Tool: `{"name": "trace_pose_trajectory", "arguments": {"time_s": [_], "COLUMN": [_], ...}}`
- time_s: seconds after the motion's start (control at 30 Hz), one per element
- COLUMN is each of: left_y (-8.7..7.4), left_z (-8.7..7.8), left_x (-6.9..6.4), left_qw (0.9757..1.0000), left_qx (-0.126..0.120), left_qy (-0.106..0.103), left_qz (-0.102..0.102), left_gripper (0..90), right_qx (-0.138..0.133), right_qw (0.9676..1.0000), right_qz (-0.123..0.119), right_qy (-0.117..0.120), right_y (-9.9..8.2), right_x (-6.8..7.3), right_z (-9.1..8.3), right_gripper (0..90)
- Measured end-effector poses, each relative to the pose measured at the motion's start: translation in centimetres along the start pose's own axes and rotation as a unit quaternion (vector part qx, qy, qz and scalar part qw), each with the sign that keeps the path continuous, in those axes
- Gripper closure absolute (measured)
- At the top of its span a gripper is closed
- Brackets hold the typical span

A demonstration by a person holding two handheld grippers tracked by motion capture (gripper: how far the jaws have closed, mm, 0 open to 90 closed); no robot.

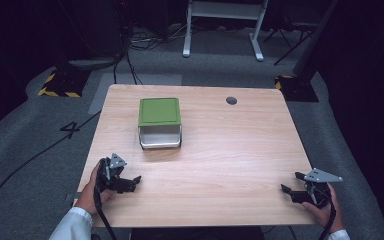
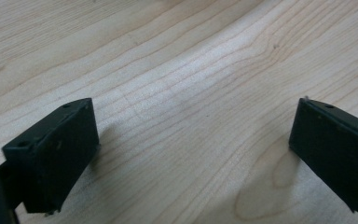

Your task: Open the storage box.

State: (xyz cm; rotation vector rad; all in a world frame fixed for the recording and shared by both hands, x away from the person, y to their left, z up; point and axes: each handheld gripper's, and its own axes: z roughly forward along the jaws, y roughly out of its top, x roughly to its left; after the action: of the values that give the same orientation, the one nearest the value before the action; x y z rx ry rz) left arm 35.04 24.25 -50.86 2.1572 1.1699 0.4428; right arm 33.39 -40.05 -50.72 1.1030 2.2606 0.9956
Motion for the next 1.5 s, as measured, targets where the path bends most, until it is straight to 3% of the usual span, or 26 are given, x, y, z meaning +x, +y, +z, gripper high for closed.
{"name": "trace_pose_trajectory", "arguments": {"time_s": [0.07,0.2,0.4,0.7,0.77,0.87,0.93,0.97,1.0,1.03,1.1,1.17,1.4,1.5], "left_y": [0.0,-0.3,-0.5,-0.6,-0.4,-0.2,0.0,0.2,0.3,0.4,0.6,0.7,1.3,1.9], "left_z": [0.0,-0.3,-0.5,-0.7,-0.7,-1.0,-1.6,-1.8,-2.1,-2.4,-2.8,-2.9,-3.2,-3.5], "left_x": [0.0,0.5,0.9,1.2,1.1,0.9,0.7,0.7,0.5,0.4,0.3,0.2,-0.2,-0.6], "left_qw": [1.0000,0.9992,0.9983,0.9980,0.9977,0.9976,0.9977,0.9975,0.9977,0.9975,0.9966,0.9969,0.9960,0.9950], "left_qx": [0.000,0.001,0.003,0.004,0.015,0.018,0.004,-0.003,-0.007,-0.011,-0.018,-0.019,-0.016,-0.026], "left_qy": [-0.002,-0.023,-0.039,-0.040,-0.041,-0.037,-0.044,-0.048,-0.045,-0.044,-0.051,-0.046,-0.047,-0.057], "left_qz": [0.002,0.033,0.043,0.048,0.051,0.056,0.051,0.053,0.050,0.055,0.061,0.061,0.075,0.078], "left_gripper": [0.7,0.7,0.7,0.7,0.9,6.6,23.6,24.8,16.1,13.6,22.4,17.2,20.1,18.4], "right_qx": [0.000,0.001,0.001,0.000,0.000,0.001,0.000,0.000,-0.001,-0.001,0.000,0.000,0.001,0.000], "right_qw": [1.0000,1.0000,1.0000,1.0000,1.0000,1.0000,1.0000,1.0000,1.0000,1.0000,1.0000,1.0000,1.0000,1.0000], "right_qz": [0.001,0.001,0.001,-0.001,-0.003,-0.002,-0.002,-0.004,-0.004,-0.004,-0.003,-0.003,-0.002,-0.002], "right_qy": [0.002,0.002,0.002,0.001,0.001,0.004,0.004,0.002,0.002,0.002,0.003,0.002,0.004,0.003], "right_y": [0.0,0.0,0.0,0.0,0.0,0.1,0.1,0.1,0.1,0.1,0.1,0.1,0.1,0.1], "right_x": [-0.1,-0.1,0.0,0.0,0.0,0.0,0.0,0.0,0.0,0.0,0.0,0.0,0.0,0.0], "right_z": [0.0,0.0,0.0,0.0,0.0,0.1,0.1,0.1,0.1,0.1,0.1,0.1,0.1,0.1], "right_gripper": [19.5,19.5,19.5,19.5,19.5,19.5,19.5,19.5,19.5,19.5,19.4,19.5,19.5,19.5]}}
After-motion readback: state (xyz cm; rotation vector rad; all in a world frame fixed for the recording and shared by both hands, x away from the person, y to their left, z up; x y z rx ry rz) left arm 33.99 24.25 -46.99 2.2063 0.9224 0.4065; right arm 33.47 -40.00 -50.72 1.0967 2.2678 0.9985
